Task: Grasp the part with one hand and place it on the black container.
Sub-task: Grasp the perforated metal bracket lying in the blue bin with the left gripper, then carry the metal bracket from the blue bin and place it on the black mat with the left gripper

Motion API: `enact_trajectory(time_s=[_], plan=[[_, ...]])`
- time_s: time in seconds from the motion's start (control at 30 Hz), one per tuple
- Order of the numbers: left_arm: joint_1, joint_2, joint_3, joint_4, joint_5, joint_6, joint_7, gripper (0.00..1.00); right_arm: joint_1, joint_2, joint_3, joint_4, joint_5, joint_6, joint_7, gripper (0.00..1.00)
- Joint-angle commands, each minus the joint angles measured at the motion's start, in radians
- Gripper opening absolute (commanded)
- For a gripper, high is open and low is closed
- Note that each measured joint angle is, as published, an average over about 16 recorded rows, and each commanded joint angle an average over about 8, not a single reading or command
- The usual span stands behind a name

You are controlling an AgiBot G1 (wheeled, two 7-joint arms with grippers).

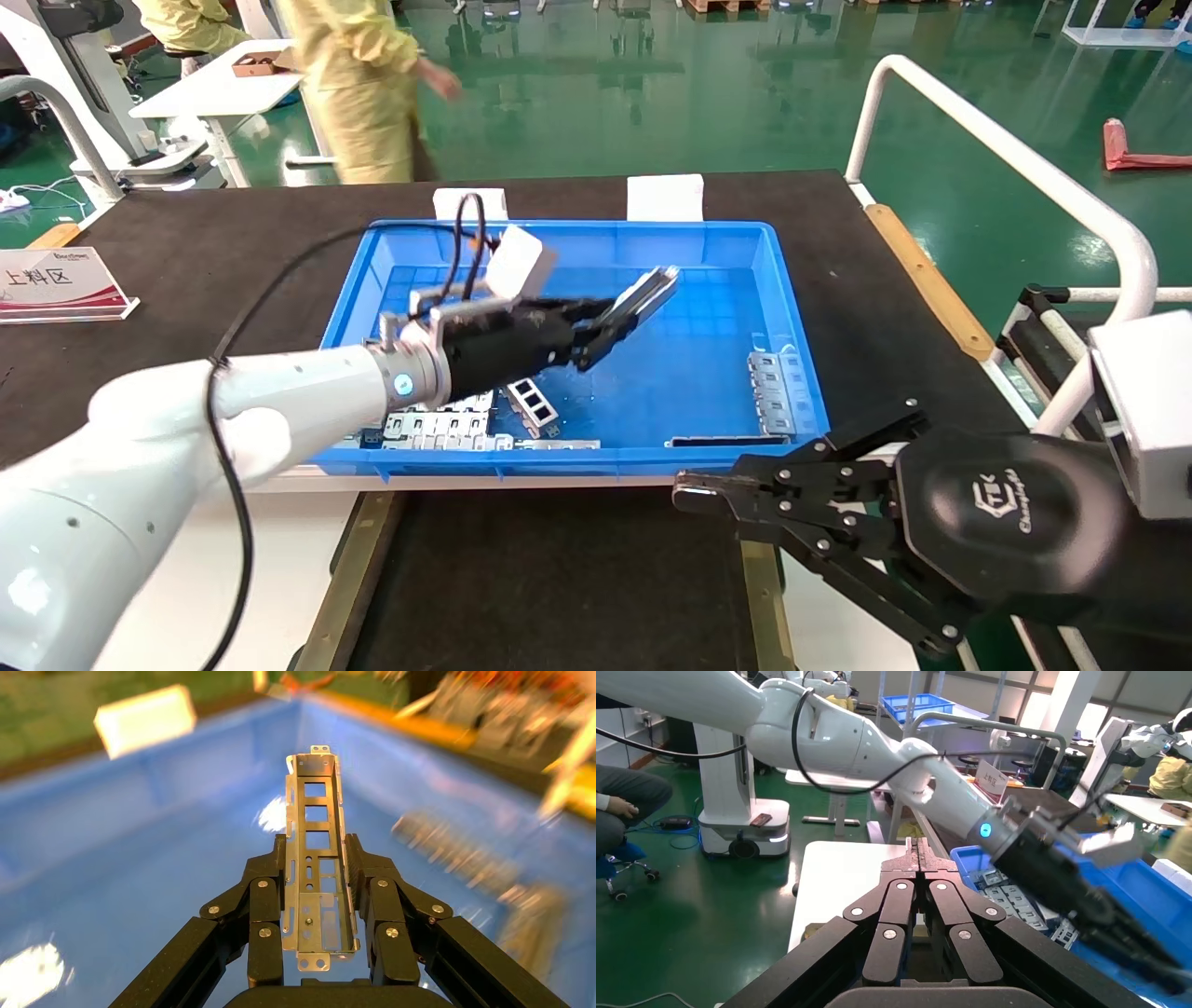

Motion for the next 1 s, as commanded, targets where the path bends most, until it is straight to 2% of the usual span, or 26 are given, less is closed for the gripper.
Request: enact_trajectory(time_s=[0.03,0.33,0.57,0.8,1.0], plan=[[-0.010,-0.006,-0.012,-0.001,-0.026,0.046,0.005,0.00,0.000,0.000,0.000,0.000,0.000,0.000,0.000,0.00],[0.006,-0.094,-0.017,-0.047,-0.060,0.344,0.027,0.00,0.000,0.000,0.000,0.000,0.000,0.000,0.000,0.00],[0.093,-0.173,-0.015,-0.167,-0.079,0.465,0.009,0.00,0.000,0.000,0.000,0.000,0.000,0.000,0.000,0.00],[0.259,-0.264,-0.014,-0.373,-0.105,0.440,-0.054,0.00,0.000,0.000,0.000,0.000,0.000,0.000,0.000,0.00],[0.430,-0.337,-0.015,-0.541,-0.115,0.281,-0.128,0.00,0.000,0.000,-0.001,0.000,0.000,0.000,0.000,0.00]])
